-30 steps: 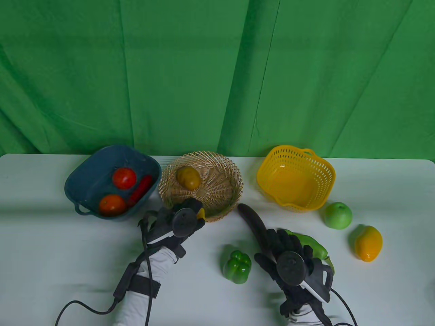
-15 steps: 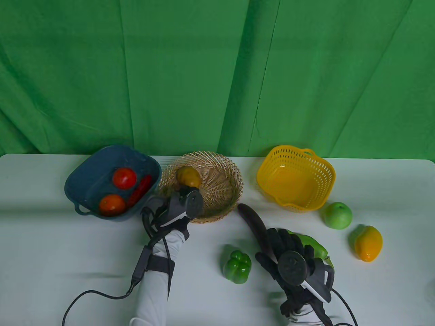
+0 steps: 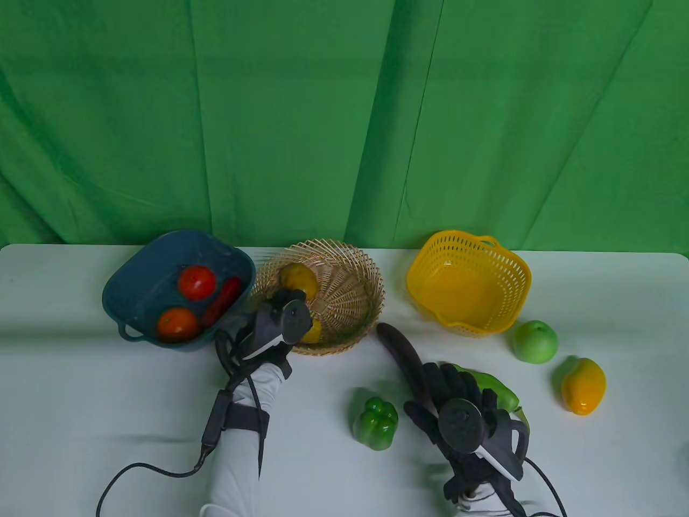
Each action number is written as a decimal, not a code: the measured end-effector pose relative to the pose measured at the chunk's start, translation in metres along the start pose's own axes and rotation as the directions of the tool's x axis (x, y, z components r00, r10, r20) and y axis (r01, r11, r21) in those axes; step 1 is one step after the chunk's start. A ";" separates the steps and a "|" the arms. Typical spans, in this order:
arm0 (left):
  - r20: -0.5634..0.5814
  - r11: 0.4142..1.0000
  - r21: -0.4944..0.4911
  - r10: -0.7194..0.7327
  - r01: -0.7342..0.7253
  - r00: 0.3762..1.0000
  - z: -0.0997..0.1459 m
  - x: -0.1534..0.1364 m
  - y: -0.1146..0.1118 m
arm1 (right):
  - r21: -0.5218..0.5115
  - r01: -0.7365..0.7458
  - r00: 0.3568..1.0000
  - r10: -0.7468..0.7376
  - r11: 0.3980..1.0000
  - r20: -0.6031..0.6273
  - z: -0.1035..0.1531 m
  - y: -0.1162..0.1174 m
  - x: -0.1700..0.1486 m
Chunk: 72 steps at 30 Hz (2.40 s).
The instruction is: Place 10 objects into 3 containers, with green background
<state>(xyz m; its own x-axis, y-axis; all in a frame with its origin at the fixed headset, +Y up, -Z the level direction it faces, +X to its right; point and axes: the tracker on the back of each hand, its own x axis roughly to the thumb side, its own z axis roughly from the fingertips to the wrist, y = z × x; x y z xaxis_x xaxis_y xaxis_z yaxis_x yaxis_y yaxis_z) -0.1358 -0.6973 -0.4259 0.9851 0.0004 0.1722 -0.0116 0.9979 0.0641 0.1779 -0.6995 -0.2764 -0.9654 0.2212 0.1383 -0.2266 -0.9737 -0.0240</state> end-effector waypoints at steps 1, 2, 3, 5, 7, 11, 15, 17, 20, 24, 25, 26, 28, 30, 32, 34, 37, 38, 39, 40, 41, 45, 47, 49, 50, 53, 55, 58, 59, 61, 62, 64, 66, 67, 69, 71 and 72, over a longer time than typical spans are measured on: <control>0.006 1.000 0.006 0.007 -0.007 1.000 0.002 0.000 0.003 | 0.001 0.003 1.000 -0.003 1.000 0.001 0.000 0.000 0.000; 0.010 1.000 0.010 0.020 -0.020 1.000 0.005 0.000 0.006 | 0.002 0.004 1.000 -0.004 1.000 0.002 0.000 0.000 0.000; 0.016 0.999 0.011 0.035 -0.036 0.999 0.007 0.000 0.008 | 0.004 0.003 1.000 -0.003 1.000 0.003 0.000 0.001 0.001; 0.026 0.999 0.008 0.052 -0.052 0.998 0.012 0.000 0.012 | 0.006 0.002 1.000 -0.002 1.000 0.005 0.000 0.001 0.001; 0.036 0.999 -0.001 0.052 -0.052 0.998 0.020 -0.001 0.015 | 0.008 0.008 1.000 -0.008 1.000 0.010 0.000 0.001 0.002; 0.046 0.999 0.008 0.045 -0.045 0.998 0.034 -0.005 0.018 | 0.006 0.012 1.000 -0.012 1.000 0.016 0.000 0.001 0.002; 0.062 0.996 0.032 0.082 -0.084 0.995 0.051 -0.013 0.023 | 0.010 0.018 1.000 -0.018 1.000 0.025 0.001 0.002 0.004; 0.066 0.994 0.042 0.101 -0.104 0.993 0.059 -0.017 0.025 | 0.010 0.017 0.999 -0.018 1.000 0.032 0.001 0.003 0.006; 0.076 0.994 0.053 0.091 -0.095 0.993 0.072 -0.022 0.026 | 0.012 0.020 0.999 -0.021 1.000 0.041 0.001 0.003 0.008; 0.089 0.996 0.071 0.045 -0.052 0.995 0.092 -0.027 0.025 | 0.018 0.018 0.998 -0.019 1.000 0.053 0.001 0.005 0.011; 0.093 0.996 0.075 0.040 -0.047 0.995 0.096 -0.028 0.024 | 0.018 0.016 0.998 -0.017 1.000 0.055 0.001 0.005 0.011; 0.094 0.996 0.078 0.036 -0.044 0.995 0.102 -0.030 0.023 | 0.018 0.014 0.998 -0.015 1.000 0.056 0.002 0.005 0.012; 0.099 0.996 0.082 0.034 -0.042 0.994 0.112 -0.034 0.020 | 0.020 0.011 0.998 -0.012 1.000 0.059 0.002 0.006 0.013; 0.100 0.996 0.087 0.029 -0.038 0.995 0.120 -0.038 0.018 | 0.021 0.011 0.998 -0.012 1.000 0.060 0.002 0.006 0.013; 0.097 0.995 0.094 0.023 -0.032 0.995 0.130 -0.043 0.016 | 0.024 0.007 0.998 -0.009 1.000 0.061 0.002 0.007 0.014; 0.095 0.995 0.096 0.020 -0.029 0.995 0.137 -0.047 0.014 | 0.024 0.004 0.998 -0.006 1.000 0.061 0.002 0.007 0.015; 0.088 0.995 0.099 0.013 -0.022 0.996 0.148 -0.053 0.010 | 0.027 0.002 0.998 -0.004 1.000 0.063 0.002 0.007 0.016; 0.087 0.995 0.101 0.011 -0.020 0.996 0.150 -0.054 0.009 | 0.026 0.001 0.998 -0.003 1.000 0.064 0.002 0.007 0.016; 0.086 0.995 0.100 0.011 -0.020 0.996 0.154 -0.056 0.007 | 0.026 0.000 0.998 -0.002 1.000 0.065 0.002 0.007 0.016; 0.083 0.995 0.098 0.013 -0.021 0.996 0.157 -0.058 0.005 | 0.026 -0.001 0.998 -0.001 1.000 0.067 0.002 0.007 0.017; 0.083 0.995 0.098 0.015 -0.023 0.996 0.159 -0.059 0.003 | 0.025 -0.001 0.998 0.000 1.000 0.069 0.002 0.007 0.017; 0.078 0.995 0.099 0.024 -0.031 0.997 0.167 -0.065 -0.003 | 0.028 -0.001 0.997 -0.001 1.000 0.076 0.002 0.008 0.019; 0.076 0.994 0.102 0.026 -0.033 0.997 0.170 -0.068 -0.005 | 0.031 0.000 0.997 -0.002 1.000 0.081 0.002 0.009 0.021; 0.075 0.994 0.105 0.026 -0.033 0.997 0.173 -0.070 -0.007 | 0.035 -0.002 0.997 -0.001 0.999 0.083 0.002 0.010 0.022; 0.076 0.994 0.106 0.026 -0.034 0.997 0.173 -0.071 -0.008 | 0.038 -0.002 0.997 -0.001 0.999 0.083 0.002 0.011 0.022; 0.074 0.993 0.113 0.036 -0.044 0.997 0.176 -0.075 -0.011 | 0.045 -0.002 0.996 -0.002 0.999 0.085 0.001 0.013 0.023; 0.073 0.993 0.108 0.046 -0.053 0.996 0.178 -0.077 -0.014 | 0.049 -0.004 0.996 0.000 0.999 0.086 0.001 0.014 0.024; 0.065 0.994 0.099 0.043 -0.049 0.997 0.180 -0.080 -0.016 | 0.050 -0.003 0.996 -0.002 0.999 0.093 0.002 0.015 0.026; 0.061 0.994 0.101 0.043 -0.049 0.997 0.180 -0.081 -0.016 | 0.048 0.001 0.995 -0.005 0.999 0.099 0.002 0.015 0.027; 0.057 0.993 0.104 0.048 -0.054 0.997 0.181 -0.083 -0.016 | 0.048 0.011 0.993 -0.016 0.999 0.113 0.003 0.016 0.031; 0.055 0.993 0.107 0.049 -0.055 0.997 0.181 -0.084 -0.015 | 0.050 0.013 0.993 -0.019 0.999 0.121 0.003 0.017 0.033; 0.054 0.992 0.115 0.052 -0.058 0.997 0.182 -0.085 -0.013 | 0.056 0.014 0.990 -0.022 0.998 0.140 0.004 0.019 0.038; 0.054 0.990 0.125 0.056 -0.063 0.997 0.183 -0.085 -0.011 | 0.057 0.011 0.986 -0.020 0.998 0.165 0.006 0.021 0.045; 0.054 0.990 0.127 0.057 -0.064 0.997 0.183 -0.086 -0.011 | 0.059 0.010 0.985 -0.020 0.998 0.174 0.006 0.022 0.048; 0.055 0.989 0.130 0.058 -0.065 0.997 0.183 -0.086 -0.010 | 0.067 0.008 0.980 -0.021 0.998 0.196 0.007 0.027 0.054; 0.060 0.990 0.130 0.053 -0.061 0.997 0.183 -0.086 -0.011 | 0.087 -0.003 0.975 -0.016 0.996 0.220 0.007 0.033 0.062; 0.063 0.990 0.129 0.050 -0.058 0.997 0.183 -0.086 -0.011 | 0.092 -0.009 0.974 -0.012 0.996 0.226 0.007 0.035 0.064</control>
<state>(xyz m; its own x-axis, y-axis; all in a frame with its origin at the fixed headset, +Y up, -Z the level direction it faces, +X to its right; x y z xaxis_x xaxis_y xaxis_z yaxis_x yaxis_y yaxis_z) -0.2514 -0.7203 -0.2616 0.9704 0.0460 0.2372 -0.0905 0.9795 0.1802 0.1096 -0.7196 -0.2611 -0.9084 0.2144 0.3590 -0.2046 -0.9766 0.0656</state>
